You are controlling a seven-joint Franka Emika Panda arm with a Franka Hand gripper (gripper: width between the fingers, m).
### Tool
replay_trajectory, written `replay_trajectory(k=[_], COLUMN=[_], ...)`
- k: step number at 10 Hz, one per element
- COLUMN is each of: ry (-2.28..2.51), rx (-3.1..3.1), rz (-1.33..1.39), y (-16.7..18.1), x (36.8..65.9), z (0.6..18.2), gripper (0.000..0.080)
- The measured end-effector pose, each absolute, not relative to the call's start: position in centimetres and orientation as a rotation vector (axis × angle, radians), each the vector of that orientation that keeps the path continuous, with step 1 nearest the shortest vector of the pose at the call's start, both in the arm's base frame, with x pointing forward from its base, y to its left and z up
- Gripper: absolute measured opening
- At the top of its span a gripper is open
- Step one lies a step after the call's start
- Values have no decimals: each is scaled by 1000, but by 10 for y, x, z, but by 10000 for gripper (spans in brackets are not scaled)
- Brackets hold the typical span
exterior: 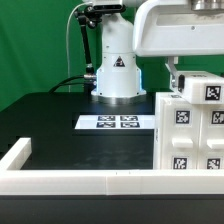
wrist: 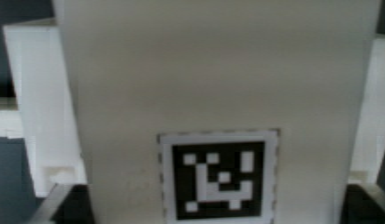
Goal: Assemble cabinet
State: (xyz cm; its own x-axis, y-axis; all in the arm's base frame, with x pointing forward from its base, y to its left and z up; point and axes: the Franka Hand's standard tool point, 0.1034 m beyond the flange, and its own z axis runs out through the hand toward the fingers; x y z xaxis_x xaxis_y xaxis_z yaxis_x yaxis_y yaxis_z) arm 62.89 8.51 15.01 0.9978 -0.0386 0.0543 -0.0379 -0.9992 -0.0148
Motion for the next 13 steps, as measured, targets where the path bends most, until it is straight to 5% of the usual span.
replay_trajectory(k=[13], ry=[1524], rx=[-2700], rz=[-93], y=[74], x=[629], z=[151], gripper=[563])
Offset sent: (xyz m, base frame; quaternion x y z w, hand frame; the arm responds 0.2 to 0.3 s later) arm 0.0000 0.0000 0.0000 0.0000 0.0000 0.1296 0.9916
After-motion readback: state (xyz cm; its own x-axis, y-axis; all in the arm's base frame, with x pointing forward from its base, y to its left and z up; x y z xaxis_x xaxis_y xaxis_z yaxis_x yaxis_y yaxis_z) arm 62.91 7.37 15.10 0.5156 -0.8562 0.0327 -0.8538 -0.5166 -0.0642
